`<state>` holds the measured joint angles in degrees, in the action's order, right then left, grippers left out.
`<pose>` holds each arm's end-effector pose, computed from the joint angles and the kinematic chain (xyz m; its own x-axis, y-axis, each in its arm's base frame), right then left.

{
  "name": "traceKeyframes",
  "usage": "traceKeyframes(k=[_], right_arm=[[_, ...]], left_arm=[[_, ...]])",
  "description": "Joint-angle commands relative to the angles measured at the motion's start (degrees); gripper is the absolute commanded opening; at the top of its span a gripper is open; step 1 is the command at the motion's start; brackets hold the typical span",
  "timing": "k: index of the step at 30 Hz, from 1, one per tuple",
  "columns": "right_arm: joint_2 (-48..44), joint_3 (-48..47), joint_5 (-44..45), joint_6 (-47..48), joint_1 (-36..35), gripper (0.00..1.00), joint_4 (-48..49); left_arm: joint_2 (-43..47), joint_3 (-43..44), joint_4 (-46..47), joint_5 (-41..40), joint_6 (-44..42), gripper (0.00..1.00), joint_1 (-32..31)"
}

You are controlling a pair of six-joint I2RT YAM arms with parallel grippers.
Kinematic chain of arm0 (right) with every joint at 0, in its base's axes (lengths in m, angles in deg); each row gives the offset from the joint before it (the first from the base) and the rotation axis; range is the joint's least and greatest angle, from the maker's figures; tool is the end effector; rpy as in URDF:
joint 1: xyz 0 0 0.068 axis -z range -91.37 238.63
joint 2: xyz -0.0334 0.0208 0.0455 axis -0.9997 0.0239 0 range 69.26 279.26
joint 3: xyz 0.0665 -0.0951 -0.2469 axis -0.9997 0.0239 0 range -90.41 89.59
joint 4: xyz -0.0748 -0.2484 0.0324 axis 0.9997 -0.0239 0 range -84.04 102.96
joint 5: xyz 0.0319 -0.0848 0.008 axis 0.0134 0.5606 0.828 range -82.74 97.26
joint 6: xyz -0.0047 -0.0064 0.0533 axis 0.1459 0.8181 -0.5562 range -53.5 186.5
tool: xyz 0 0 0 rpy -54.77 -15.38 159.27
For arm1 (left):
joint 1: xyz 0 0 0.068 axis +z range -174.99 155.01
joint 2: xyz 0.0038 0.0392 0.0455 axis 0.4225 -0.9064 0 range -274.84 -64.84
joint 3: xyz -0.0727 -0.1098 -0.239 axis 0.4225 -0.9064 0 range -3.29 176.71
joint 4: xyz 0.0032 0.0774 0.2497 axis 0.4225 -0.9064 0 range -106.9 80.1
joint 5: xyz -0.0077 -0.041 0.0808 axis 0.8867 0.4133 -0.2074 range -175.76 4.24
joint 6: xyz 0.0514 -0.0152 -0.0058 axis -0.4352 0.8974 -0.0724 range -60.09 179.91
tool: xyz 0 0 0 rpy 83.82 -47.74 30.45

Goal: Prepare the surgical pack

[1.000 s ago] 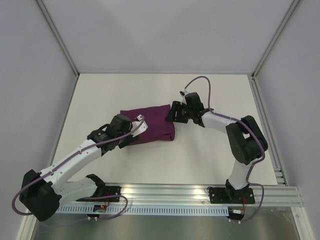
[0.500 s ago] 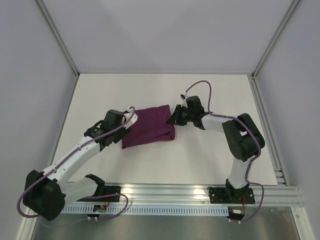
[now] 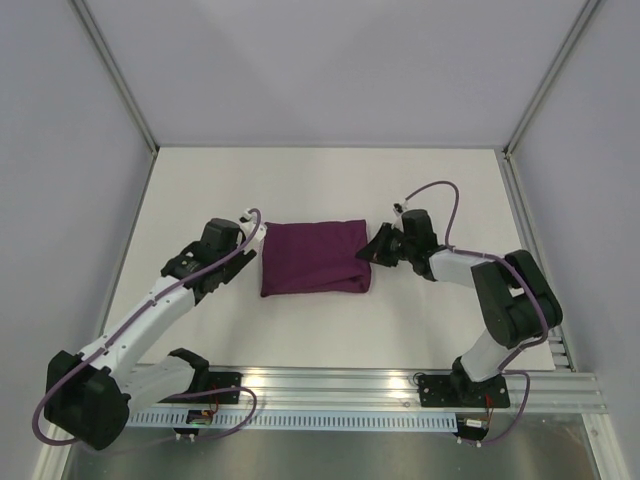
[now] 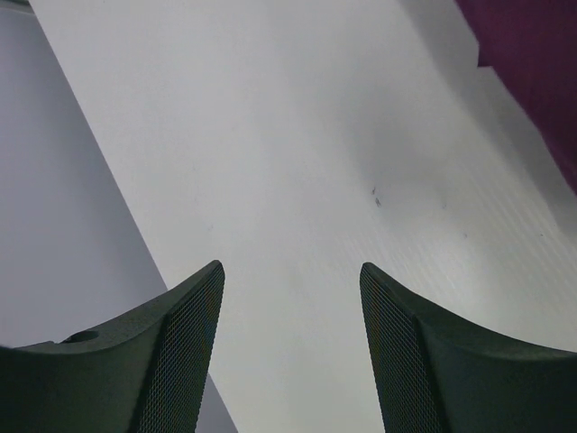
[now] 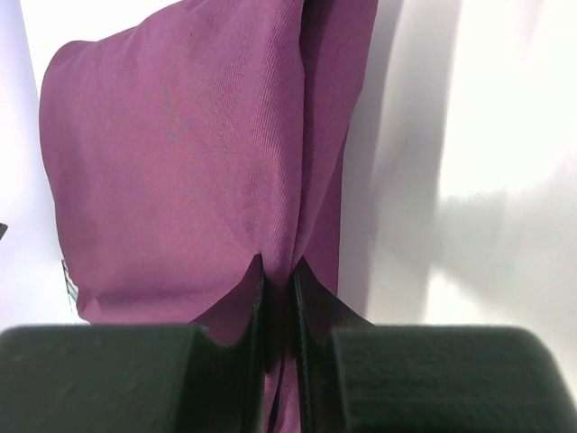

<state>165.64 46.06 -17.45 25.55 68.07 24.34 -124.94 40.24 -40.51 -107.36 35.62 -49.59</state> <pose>0.2988 0.1281 0.1465 -0.8696 0.3096 -0.3846 -0.0562 0.7118 0.7002 0.1993 -0.0768 0.2515 -0.5423 0.6689 -0.5085 0.4196 0.7399 0.5258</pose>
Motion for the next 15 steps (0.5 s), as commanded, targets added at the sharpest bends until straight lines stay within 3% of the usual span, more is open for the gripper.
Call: traceKeyframes(k=[1,8,15], right_arm=[[-4.5,4.4,4.8,-1.9,2.0,0.01,3.3],[-5.9,7.4,5.6,-0.8,2.7,0.01,3.9],[-2.0,2.3,4.4,0.3,7.5,0.01,1.2]], left_arm=[[0.7,-0.9,1.7,-1.9,0.9,0.71,0.3],[-0.9,-2.0,2.1,-2.7,0.8,0.71,0.4],[-1.1,-2.1,2.2,-3.2,0.8,0.70,0.4]])
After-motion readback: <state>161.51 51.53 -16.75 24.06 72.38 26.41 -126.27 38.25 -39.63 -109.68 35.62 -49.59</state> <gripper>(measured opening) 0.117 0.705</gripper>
